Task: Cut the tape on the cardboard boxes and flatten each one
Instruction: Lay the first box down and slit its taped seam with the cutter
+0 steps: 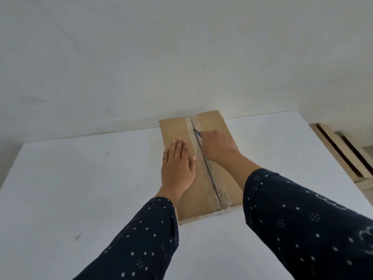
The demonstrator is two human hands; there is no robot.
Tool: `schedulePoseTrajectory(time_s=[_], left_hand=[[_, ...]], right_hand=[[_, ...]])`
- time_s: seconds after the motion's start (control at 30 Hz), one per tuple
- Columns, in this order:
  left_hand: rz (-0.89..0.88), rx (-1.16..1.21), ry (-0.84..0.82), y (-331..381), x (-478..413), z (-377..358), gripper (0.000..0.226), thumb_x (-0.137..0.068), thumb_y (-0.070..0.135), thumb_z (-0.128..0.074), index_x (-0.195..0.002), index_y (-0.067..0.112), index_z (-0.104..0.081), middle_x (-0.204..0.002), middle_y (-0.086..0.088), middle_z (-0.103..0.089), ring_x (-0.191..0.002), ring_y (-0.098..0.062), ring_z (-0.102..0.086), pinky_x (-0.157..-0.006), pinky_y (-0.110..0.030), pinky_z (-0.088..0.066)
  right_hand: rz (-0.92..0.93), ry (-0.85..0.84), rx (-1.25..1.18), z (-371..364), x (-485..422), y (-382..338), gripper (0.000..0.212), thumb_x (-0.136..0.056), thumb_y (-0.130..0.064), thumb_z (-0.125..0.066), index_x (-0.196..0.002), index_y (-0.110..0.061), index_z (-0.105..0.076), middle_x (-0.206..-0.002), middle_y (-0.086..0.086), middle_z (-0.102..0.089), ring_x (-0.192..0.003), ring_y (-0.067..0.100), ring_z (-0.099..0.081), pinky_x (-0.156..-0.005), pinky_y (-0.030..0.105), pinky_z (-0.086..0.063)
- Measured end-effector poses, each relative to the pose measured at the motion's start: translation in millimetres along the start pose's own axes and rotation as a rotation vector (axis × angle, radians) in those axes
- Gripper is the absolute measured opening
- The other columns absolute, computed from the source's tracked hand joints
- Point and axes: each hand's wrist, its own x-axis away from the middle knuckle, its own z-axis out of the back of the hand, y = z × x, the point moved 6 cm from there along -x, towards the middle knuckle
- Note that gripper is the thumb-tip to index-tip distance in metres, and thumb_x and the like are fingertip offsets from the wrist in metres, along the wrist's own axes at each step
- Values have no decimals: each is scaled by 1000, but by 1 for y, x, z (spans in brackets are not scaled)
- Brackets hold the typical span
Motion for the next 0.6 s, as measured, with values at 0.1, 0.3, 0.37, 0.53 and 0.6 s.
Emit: schedulePoseTrajectory(time_s=[0.1,0.3,0.37,0.53,0.6], left_hand=[[13,-18,14,0,0,-1,64,-103,41,-14,-159,9,-19,-168,-7,-14,-155,-20,-5,-125,-39,0],[40,-1,10,0,-2,-4,62,-105,37,-16,-160,9,-16,-168,-5,-10,-155,-19,-1,-125,-39,0],[56,29,34,1,-2,-1,60,-106,36,-24,-159,9,-21,-167,-6,-16,-155,-21,-6,-125,-40,0],[7,6,-26,24,28,3,56,-105,36,-25,-158,17,-20,-167,-1,-13,-154,-24,-6,-124,-52,-4],[1,-31,-50,28,44,-1,57,-106,38,-20,-160,21,-14,-168,5,-6,-155,-22,-1,-119,-63,-1]], right_hand=[[4,-110,45,-5,5,-3,18,-93,-14,-49,-107,-11,-59,-78,1,-48,-67,17,-51,-54,28,-40],[16,-327,80,-10,45,6,13,-95,-17,-48,-86,-7,-51,-81,6,-53,-70,21,-53,-58,29,-42],[7,-395,45,-15,63,14,16,-94,-15,-48,-98,-6,-60,-90,9,-60,-78,24,-57,-67,33,-50],[-24,-302,-46,-15,99,22,30,-99,-22,-43,-117,-5,-59,-109,14,-62,-93,30,-62,-80,38,-54],[-20,-283,-76,-14,109,23,31,-99,-21,-43,-118,-6,-61,-108,12,-63,-91,29,-62,-78,39,-54]])
